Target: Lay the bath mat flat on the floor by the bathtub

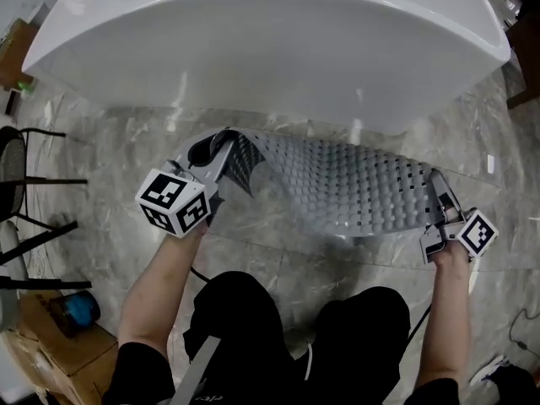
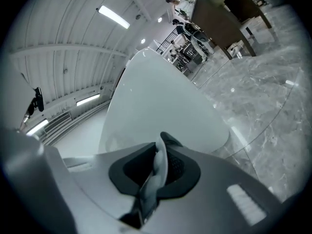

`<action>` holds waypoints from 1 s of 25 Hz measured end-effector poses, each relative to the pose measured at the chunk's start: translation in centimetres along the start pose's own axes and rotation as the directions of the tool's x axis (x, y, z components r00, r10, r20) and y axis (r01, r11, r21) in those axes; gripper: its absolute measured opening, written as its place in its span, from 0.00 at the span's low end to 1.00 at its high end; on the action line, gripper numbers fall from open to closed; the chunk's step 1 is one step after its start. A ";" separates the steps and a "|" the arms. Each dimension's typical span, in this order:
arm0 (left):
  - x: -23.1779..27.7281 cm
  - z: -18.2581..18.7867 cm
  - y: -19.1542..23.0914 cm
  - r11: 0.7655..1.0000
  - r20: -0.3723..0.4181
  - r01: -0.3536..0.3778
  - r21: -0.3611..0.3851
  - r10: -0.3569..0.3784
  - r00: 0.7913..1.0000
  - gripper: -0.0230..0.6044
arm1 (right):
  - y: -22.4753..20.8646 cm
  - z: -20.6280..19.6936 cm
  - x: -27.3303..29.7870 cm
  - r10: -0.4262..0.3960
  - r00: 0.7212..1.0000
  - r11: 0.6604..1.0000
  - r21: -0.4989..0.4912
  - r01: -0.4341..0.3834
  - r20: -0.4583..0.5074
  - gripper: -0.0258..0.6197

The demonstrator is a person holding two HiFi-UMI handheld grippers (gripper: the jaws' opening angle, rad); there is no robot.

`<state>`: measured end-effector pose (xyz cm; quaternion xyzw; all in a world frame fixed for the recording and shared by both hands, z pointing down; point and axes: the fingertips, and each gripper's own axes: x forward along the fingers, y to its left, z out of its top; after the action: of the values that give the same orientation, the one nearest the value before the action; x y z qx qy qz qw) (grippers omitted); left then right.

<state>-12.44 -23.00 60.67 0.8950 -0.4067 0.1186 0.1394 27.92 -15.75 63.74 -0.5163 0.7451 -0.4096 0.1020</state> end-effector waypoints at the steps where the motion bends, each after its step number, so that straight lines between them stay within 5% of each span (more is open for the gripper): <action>1: 0.6 0.6 0.4 1.000 0.013 -0.006 0.024 0.005 1.000 0.07 | -0.2 0.6 0.6 0.011 1.000 1.000 -0.008 -0.011 0.011 0.07; 6: 2.9 0.5 2.2 0.995 0.062 -0.037 0.095 0.031 0.998 0.06 | -5.3 0.8 2.2 0.010 0.995 0.997 0.074 -0.017 0.096 0.07; 13: 2.4 -8.8 -0.8 0.997 -0.047 0.068 0.024 -0.067 0.997 0.08 | -14.2 -9.2 -0.1 -0.144 0.987 0.972 0.175 0.154 -0.069 0.08; 17: 0.1 -12.4 -4.3 0.986 -0.071 0.168 -0.018 -0.168 0.983 0.11 | -15.7 -10.9 -2.2 -0.167 0.983 0.961 0.210 0.178 -0.071 0.08; 25: -3.4 -17.4 -8.2 0.958 -0.148 0.239 -0.158 -0.263 0.953 0.16 | -18.1 -14.6 -6.8 -0.215 0.970 0.926 0.292 0.240 -0.113 0.09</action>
<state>-10.04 -9.44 74.59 0.9145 -0.2836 0.1462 0.2488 34.96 -4.91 84.25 -0.5610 0.6117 -0.5483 0.1026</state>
